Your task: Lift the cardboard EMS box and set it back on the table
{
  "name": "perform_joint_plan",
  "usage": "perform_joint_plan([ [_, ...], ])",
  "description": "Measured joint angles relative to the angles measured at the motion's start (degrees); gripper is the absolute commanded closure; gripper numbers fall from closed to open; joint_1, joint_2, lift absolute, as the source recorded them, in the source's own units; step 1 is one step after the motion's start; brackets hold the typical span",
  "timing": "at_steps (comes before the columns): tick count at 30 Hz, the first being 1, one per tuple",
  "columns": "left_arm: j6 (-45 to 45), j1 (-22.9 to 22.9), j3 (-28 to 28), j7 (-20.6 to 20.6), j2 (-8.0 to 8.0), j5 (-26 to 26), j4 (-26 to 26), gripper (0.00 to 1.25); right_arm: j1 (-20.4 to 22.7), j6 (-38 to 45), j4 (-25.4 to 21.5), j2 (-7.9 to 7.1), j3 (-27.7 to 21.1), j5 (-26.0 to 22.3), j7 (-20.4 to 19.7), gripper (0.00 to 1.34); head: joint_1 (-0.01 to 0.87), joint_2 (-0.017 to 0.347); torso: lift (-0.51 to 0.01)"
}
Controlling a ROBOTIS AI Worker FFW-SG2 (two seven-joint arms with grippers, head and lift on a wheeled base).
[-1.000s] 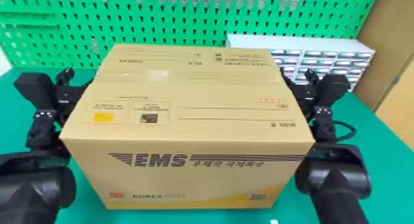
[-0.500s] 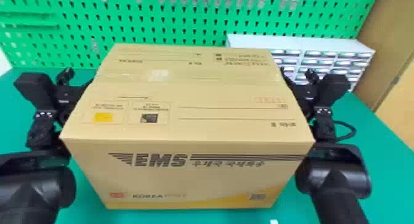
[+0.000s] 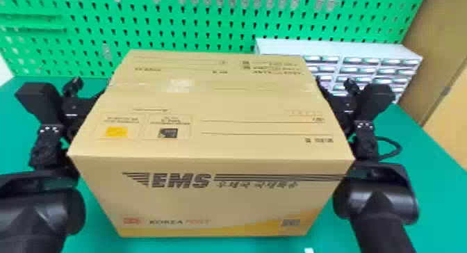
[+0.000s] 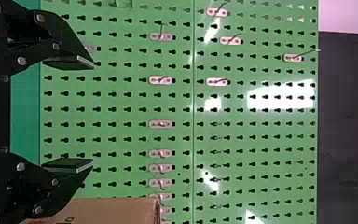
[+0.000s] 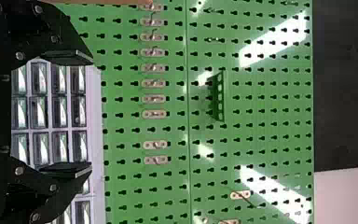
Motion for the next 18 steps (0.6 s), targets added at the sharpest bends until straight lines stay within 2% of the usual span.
perform_joint_plan([
  [18, 0.3, 1.6, -0.2, 0.4, -0.02, 0.6, 2.1, 0.50, 1.6, 0.3, 2.2, 0.14, -1.3, 0.1, 0.0, 0.46, 0.678, -0.015, -0.095],
])
